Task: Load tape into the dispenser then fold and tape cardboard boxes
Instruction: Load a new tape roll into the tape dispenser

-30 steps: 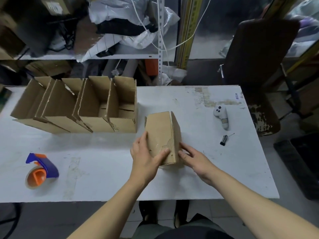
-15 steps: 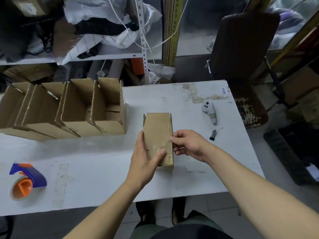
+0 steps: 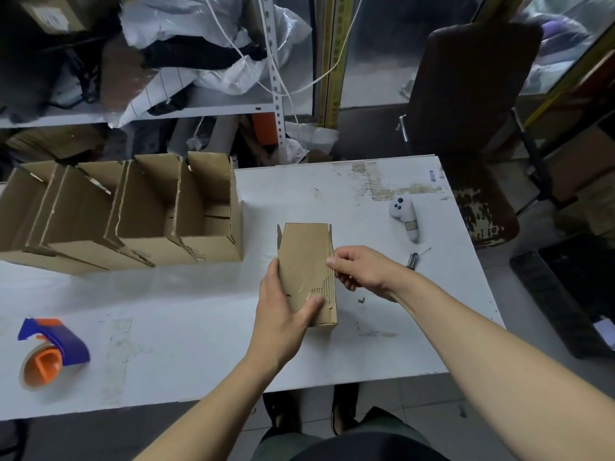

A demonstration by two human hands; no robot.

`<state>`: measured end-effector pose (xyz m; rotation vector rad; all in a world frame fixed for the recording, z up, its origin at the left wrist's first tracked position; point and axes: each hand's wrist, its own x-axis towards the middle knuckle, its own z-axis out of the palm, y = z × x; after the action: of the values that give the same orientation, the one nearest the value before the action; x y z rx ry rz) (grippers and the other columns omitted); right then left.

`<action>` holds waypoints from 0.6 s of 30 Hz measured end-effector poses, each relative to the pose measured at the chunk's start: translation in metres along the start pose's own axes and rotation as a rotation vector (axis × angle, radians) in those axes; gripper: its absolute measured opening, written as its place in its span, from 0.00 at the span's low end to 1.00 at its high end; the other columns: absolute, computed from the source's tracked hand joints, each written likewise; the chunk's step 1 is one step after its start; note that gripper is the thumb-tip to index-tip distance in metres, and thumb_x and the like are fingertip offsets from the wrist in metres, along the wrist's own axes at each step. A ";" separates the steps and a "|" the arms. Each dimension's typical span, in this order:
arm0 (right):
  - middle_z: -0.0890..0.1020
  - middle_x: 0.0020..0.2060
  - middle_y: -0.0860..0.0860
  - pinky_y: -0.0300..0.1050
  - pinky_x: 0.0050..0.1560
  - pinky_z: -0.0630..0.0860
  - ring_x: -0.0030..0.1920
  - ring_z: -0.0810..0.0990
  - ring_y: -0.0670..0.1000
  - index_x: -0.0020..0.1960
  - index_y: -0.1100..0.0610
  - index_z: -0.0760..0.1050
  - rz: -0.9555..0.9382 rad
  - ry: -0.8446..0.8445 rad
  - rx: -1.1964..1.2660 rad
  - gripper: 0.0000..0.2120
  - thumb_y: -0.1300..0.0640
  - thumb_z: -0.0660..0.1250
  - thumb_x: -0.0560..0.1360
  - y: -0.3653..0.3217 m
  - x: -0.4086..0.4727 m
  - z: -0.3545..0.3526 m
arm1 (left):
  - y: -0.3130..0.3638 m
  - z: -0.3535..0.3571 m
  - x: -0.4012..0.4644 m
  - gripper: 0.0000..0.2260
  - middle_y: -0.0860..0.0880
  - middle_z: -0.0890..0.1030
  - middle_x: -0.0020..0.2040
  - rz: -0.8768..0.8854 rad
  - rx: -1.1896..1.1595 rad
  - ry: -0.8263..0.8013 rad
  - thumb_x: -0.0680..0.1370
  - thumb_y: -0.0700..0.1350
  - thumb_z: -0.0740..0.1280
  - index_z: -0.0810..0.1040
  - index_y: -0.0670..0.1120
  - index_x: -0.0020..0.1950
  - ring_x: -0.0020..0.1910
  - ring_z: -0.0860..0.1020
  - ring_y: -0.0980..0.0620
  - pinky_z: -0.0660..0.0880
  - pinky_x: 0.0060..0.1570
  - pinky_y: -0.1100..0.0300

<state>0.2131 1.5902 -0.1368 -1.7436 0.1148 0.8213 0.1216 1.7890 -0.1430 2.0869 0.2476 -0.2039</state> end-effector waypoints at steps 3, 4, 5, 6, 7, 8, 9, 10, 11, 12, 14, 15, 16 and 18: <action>0.77 0.33 0.52 0.45 0.38 0.75 0.32 0.76 0.50 0.43 0.59 0.73 0.030 -0.061 -0.034 0.12 0.56 0.73 0.80 0.005 -0.009 0.000 | 0.000 -0.002 0.001 0.45 0.53 0.67 0.77 -0.001 0.002 0.000 0.75 0.57 0.77 0.54 0.52 0.84 0.73 0.68 0.55 0.65 0.67 0.63; 0.77 0.33 0.52 0.45 0.38 0.75 0.32 0.76 0.51 0.43 0.58 0.74 0.062 -0.089 -0.096 0.13 0.53 0.72 0.81 0.005 -0.013 0.002 | 0.000 -0.002 0.000 0.46 0.53 0.66 0.77 -0.001 0.007 -0.002 0.75 0.57 0.77 0.53 0.51 0.84 0.73 0.67 0.55 0.64 0.67 0.64; 0.78 0.31 0.52 0.45 0.37 0.76 0.32 0.76 0.51 0.41 0.58 0.74 0.086 -0.099 -0.150 0.15 0.51 0.70 0.82 0.005 -0.016 0.004 | -0.001 -0.002 -0.001 0.46 0.52 0.65 0.78 0.000 0.010 -0.002 0.75 0.57 0.77 0.53 0.51 0.84 0.74 0.66 0.55 0.63 0.68 0.65; 0.77 0.30 0.52 0.44 0.36 0.76 0.31 0.76 0.50 0.40 0.59 0.74 0.086 -0.092 -0.185 0.16 0.51 0.68 0.83 0.005 -0.019 0.008 | -0.001 -0.003 -0.002 0.46 0.52 0.65 0.78 0.002 0.009 -0.002 0.75 0.57 0.77 0.52 0.50 0.84 0.75 0.65 0.55 0.62 0.68 0.65; 0.77 0.30 0.52 0.43 0.36 0.75 0.31 0.75 0.50 0.39 0.59 0.74 0.063 -0.069 -0.202 0.17 0.53 0.66 0.84 0.004 -0.020 0.013 | -0.002 -0.003 -0.002 0.46 0.52 0.64 0.79 0.005 0.007 -0.002 0.75 0.57 0.77 0.52 0.50 0.84 0.75 0.65 0.55 0.62 0.69 0.65; 0.77 0.30 0.52 0.43 0.37 0.75 0.31 0.75 0.50 0.38 0.60 0.74 0.038 -0.046 -0.206 0.17 0.55 0.66 0.84 0.003 -0.021 0.017 | -0.002 -0.003 -0.002 0.46 0.52 0.64 0.79 0.010 0.005 -0.002 0.75 0.58 0.77 0.52 0.50 0.84 0.76 0.65 0.55 0.63 0.71 0.63; 0.77 0.30 0.53 0.44 0.37 0.75 0.32 0.76 0.51 0.39 0.60 0.74 0.027 -0.032 -0.190 0.16 0.56 0.65 0.84 0.004 -0.020 0.019 | -0.003 -0.003 -0.002 0.46 0.52 0.65 0.79 0.014 -0.001 -0.003 0.75 0.58 0.76 0.52 0.50 0.84 0.76 0.65 0.54 0.64 0.72 0.61; 0.77 0.32 0.54 0.44 0.38 0.75 0.33 0.76 0.51 0.41 0.61 0.73 0.034 -0.037 -0.160 0.14 0.57 0.65 0.85 0.004 -0.019 0.020 | -0.003 -0.004 -0.001 0.46 0.52 0.66 0.78 0.018 -0.011 -0.003 0.75 0.58 0.77 0.52 0.51 0.84 0.75 0.66 0.54 0.66 0.73 0.59; 0.77 0.34 0.54 0.45 0.39 0.76 0.34 0.77 0.51 0.43 0.61 0.73 0.046 -0.059 -0.120 0.13 0.58 0.65 0.85 0.003 -0.020 0.020 | -0.003 -0.006 0.000 0.46 0.52 0.66 0.77 0.017 -0.022 0.000 0.75 0.58 0.77 0.53 0.51 0.84 0.74 0.67 0.54 0.67 0.72 0.58; 0.77 0.37 0.55 0.45 0.41 0.77 0.35 0.77 0.51 0.45 0.61 0.73 0.057 -0.093 -0.082 0.11 0.58 0.65 0.84 0.002 -0.020 0.020 | -0.004 -0.008 0.002 0.45 0.52 0.67 0.76 0.012 -0.035 0.007 0.75 0.58 0.77 0.54 0.51 0.83 0.73 0.68 0.54 0.68 0.71 0.58; 0.78 0.41 0.57 0.43 0.44 0.77 0.39 0.78 0.51 0.49 0.61 0.74 0.041 -0.146 -0.056 0.08 0.58 0.66 0.84 -0.001 -0.021 0.022 | -0.004 -0.013 0.004 0.44 0.54 0.70 0.73 0.007 -0.063 0.018 0.74 0.58 0.78 0.56 0.52 0.82 0.70 0.70 0.55 0.70 0.68 0.59; 0.78 0.41 0.57 0.40 0.43 0.77 0.39 0.78 0.51 0.49 0.61 0.74 0.021 -0.140 -0.060 0.07 0.58 0.66 0.84 -0.004 -0.024 0.024 | -0.004 -0.016 0.005 0.42 0.55 0.71 0.71 0.004 -0.076 0.017 0.74 0.58 0.78 0.58 0.53 0.81 0.68 0.72 0.55 0.71 0.66 0.61; 0.78 0.41 0.56 0.37 0.41 0.76 0.39 0.78 0.50 0.48 0.61 0.73 -0.002 -0.112 -0.055 0.08 0.59 0.66 0.84 -0.007 -0.026 0.027 | -0.004 -0.020 0.006 0.39 0.58 0.73 0.68 0.001 -0.099 0.017 0.74 0.57 0.78 0.61 0.54 0.78 0.65 0.73 0.57 0.72 0.62 0.65; 0.78 0.39 0.55 0.37 0.40 0.76 0.40 0.77 0.52 0.47 0.62 0.74 -0.068 -0.062 0.051 0.08 0.59 0.67 0.83 -0.010 -0.030 0.032 | -0.004 -0.028 0.007 0.33 0.63 0.76 0.63 -0.026 -0.189 0.007 0.74 0.55 0.79 0.64 0.61 0.71 0.60 0.77 0.62 0.74 0.57 0.69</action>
<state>0.1806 1.6121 -0.1155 -1.6640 0.0347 0.8154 0.1285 1.8163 -0.1340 1.8981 0.2871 -0.1822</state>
